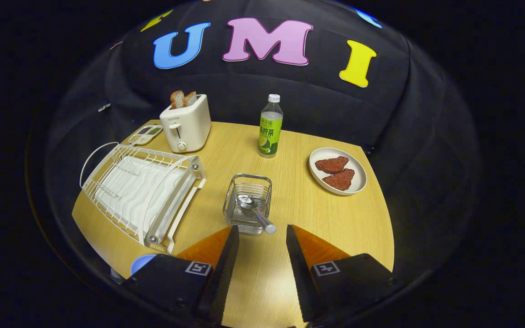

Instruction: Take the plate from the dish rack, then take the spoon from the basket and place it into the plate.

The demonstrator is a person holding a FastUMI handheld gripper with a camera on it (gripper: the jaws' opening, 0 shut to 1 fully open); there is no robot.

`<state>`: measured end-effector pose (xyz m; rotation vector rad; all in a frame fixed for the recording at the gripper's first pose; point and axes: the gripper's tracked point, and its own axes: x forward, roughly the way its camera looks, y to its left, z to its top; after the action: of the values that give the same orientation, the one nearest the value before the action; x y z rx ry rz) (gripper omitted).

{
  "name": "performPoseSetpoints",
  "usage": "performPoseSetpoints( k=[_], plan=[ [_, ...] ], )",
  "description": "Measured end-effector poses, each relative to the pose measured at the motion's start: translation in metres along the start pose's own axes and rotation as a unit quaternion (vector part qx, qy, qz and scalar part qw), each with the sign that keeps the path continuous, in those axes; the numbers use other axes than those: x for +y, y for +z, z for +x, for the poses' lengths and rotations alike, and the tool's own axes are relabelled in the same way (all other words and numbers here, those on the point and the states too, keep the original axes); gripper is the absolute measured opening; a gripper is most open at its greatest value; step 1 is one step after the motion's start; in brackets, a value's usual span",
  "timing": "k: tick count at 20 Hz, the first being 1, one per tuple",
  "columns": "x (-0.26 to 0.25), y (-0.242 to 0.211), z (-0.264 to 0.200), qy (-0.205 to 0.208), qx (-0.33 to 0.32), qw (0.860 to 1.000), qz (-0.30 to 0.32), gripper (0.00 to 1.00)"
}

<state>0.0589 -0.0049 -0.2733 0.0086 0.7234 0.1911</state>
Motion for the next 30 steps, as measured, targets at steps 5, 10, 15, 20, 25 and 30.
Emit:
performPoseSetpoints(
  k=[5, 10, 15, 20, 25, 30],
  plan=[
    [0.003, -0.001, 0.027, 0.014, 0.016, 1.0, 0.007, 0.45],
    [0.016, -0.006, 0.038, 0.039, 0.041, 0.998, 0.04, 0.24],
    [0.014, 0.0, 0.029, 0.029, 0.043, 0.997, 0.059, 0.13],
    [0.012, 0.026, -0.01, 0.037, 0.009, 0.997, 0.075, 0.13],
    [0.029, 0.046, -0.089, 0.073, -0.04, 0.994, 0.069, 0.13],
    [0.062, 0.015, -0.148, 0.109, -0.043, 0.993, 0.006, 0.13]
  ],
)
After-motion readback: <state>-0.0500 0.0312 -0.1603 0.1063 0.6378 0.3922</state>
